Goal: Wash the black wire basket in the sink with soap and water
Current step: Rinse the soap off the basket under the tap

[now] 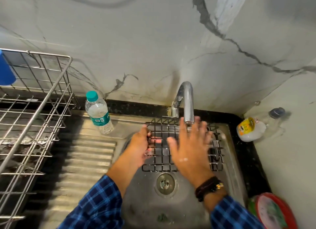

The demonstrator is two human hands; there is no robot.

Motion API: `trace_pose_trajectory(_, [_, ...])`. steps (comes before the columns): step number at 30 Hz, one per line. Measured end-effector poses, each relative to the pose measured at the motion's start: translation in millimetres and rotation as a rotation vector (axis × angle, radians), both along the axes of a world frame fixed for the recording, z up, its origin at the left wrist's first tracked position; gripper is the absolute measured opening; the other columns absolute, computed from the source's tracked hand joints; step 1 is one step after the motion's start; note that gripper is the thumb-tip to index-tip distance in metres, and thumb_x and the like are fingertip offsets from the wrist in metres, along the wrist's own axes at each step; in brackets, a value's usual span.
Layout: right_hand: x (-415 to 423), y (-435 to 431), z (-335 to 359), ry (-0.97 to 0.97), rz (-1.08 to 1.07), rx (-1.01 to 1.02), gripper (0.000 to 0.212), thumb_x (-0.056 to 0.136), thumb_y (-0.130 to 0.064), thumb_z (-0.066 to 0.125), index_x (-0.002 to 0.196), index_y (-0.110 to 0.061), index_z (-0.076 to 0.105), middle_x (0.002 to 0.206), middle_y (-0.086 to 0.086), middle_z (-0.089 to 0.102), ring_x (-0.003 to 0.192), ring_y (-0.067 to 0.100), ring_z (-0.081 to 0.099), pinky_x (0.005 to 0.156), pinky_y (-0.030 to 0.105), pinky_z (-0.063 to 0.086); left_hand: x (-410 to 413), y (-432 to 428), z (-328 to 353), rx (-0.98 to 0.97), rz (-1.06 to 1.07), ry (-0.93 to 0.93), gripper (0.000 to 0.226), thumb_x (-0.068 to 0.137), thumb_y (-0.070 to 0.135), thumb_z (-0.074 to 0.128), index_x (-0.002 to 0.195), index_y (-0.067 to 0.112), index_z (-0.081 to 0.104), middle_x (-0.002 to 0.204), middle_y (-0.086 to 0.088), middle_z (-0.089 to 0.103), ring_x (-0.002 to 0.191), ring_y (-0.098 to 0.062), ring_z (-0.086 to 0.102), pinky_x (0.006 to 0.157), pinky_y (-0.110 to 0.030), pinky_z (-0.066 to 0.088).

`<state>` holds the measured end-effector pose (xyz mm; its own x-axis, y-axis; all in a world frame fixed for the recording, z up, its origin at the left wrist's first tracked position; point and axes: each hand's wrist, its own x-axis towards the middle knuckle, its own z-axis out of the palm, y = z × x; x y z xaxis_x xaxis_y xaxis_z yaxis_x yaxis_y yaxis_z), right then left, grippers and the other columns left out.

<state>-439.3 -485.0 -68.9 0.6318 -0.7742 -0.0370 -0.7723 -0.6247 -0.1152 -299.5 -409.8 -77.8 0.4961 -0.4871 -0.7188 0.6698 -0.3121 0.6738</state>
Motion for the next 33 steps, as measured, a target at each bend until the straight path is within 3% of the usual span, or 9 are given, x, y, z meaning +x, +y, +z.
trace_pose_trajectory(2, [22, 26, -1, 0.004, 0.237, -0.004, 0.074, 0.099, -0.06, 0.009, 0.159, -0.019, -0.003, 0.163, 0.019, -0.014, 0.151, 0.039, -0.013, 0.119, 0.064, -0.003, -12, -3, 0, -0.069, 0.017, 0.011, 0.042, 0.107, 0.038, 0.036, 0.117, 0.005, 0.062, 0.102, -0.001, 0.073, 0.081, -0.019, 0.069, 0.055, -0.021, 0.052])
trace_pose_trajectory(4, [32, 36, 1, 0.003, 0.407, -0.038, 0.066, 0.102, -0.053, 0.015, 0.159, -0.019, 0.009, 0.166, 0.012, -0.006, 0.153, 0.033, -0.007, 0.121, 0.062, 0.004, -14, 1, -3, -0.144, 0.013, 0.063, 0.038, 0.109, 0.024, 0.033, 0.133, 0.003, 0.054, 0.132, -0.003, 0.06, 0.116, -0.023, 0.061, 0.08, -0.017, 0.053])
trace_pose_trajectory(7, [18, 14, 2, -0.009, 0.42, -0.056, 0.065, 0.104, -0.052, 0.007, 0.159, -0.02, 0.0, 0.166, 0.004, -0.011, 0.153, 0.023, -0.012, 0.124, 0.051, -0.001, -6, 1, -4, -0.083, 0.071, 0.04, 0.05, 0.103, 0.048, 0.042, 0.111, 0.006, 0.068, 0.084, -0.007, 0.076, 0.066, -0.022, 0.066, 0.054, -0.027, 0.05])
trace_pose_trajectory(10, [-14, -26, -1, -0.059, 0.153, 0.0, 0.067, 0.1, -0.056, 0.001, 0.159, -0.024, -0.001, 0.167, 0.005, -0.01, 0.153, 0.025, -0.012, 0.124, 0.054, 0.002, 13, 6, -1, -0.005, 0.089, -0.009, 0.045, 0.103, 0.051, 0.04, 0.09, 0.013, 0.059, 0.055, -0.001, 0.069, 0.033, -0.008, 0.037, 0.029, -0.016, 0.027])
trace_pose_trajectory(14, [-13, -37, 0, -0.011, -0.086, 0.084, 0.08, 0.094, -0.061, -0.002, 0.159, -0.015, -0.004, 0.163, 0.011, -0.019, 0.15, 0.033, -0.016, 0.122, 0.061, 0.007, 17, 7, 5, -0.012, 0.117, -0.02, 0.042, 0.103, 0.051, 0.039, 0.082, 0.017, 0.053, 0.054, -0.001, 0.07, 0.034, -0.008, 0.034, 0.029, -0.016, 0.025])
trace_pose_trajectory(21, [28, 34, 5, -0.017, 0.397, -0.111, 0.068, 0.104, -0.052, 0.018, 0.159, -0.012, 0.012, 0.167, 0.007, 0.004, 0.154, 0.027, 0.005, 0.122, 0.053, 0.008, 21, -1, -1, -0.02, 0.11, 0.07, 0.046, 0.1, 0.054, 0.043, 0.078, 0.016, 0.058, 0.048, 0.001, 0.061, 0.03, -0.009, 0.041, 0.032, -0.017, 0.032])
trace_pose_trajectory(26, [-29, -14, -6, -0.006, 0.091, 0.002, 0.065, 0.099, -0.057, 0.007, 0.157, -0.032, -0.004, 0.167, -0.001, -0.002, 0.154, 0.019, -0.005, 0.124, 0.055, 0.007, 39, 10, 1, -0.047, 0.167, 0.074, 0.042, 0.103, 0.05, 0.04, 0.075, 0.02, 0.047, 0.053, 0.0, 0.066, 0.025, -0.006, 0.025, 0.028, -0.011, 0.017])
trace_pose_trajectory(29, [-24, -8, -2, -0.016, -0.096, -0.026, 0.068, 0.1, -0.057, 0.01, 0.16, -0.025, 0.013, 0.168, 0.003, 0.004, 0.154, 0.026, 0.003, 0.121, 0.063, 0.005, 37, 0, 6, -0.025, 0.11, 0.101, 0.042, 0.104, 0.05, 0.038, 0.072, 0.024, 0.046, 0.053, 0.002, 0.067, 0.025, -0.005, 0.026, 0.03, -0.008, 0.017])
trace_pose_trajectory(33, [2, 21, 15, -0.068, 0.062, -0.141, 0.065, 0.103, -0.054, 0.011, 0.156, -0.02, 0.028, 0.163, 0.006, 0.025, 0.151, 0.029, 0.018, 0.119, 0.065, 0.002, 28, -17, 21, -0.041, 0.007, 0.143, 0.048, 0.104, 0.051, 0.036, 0.066, 0.023, 0.044, 0.054, 0.006, 0.067, 0.025, -0.002, 0.027, 0.031, -0.005, 0.017])
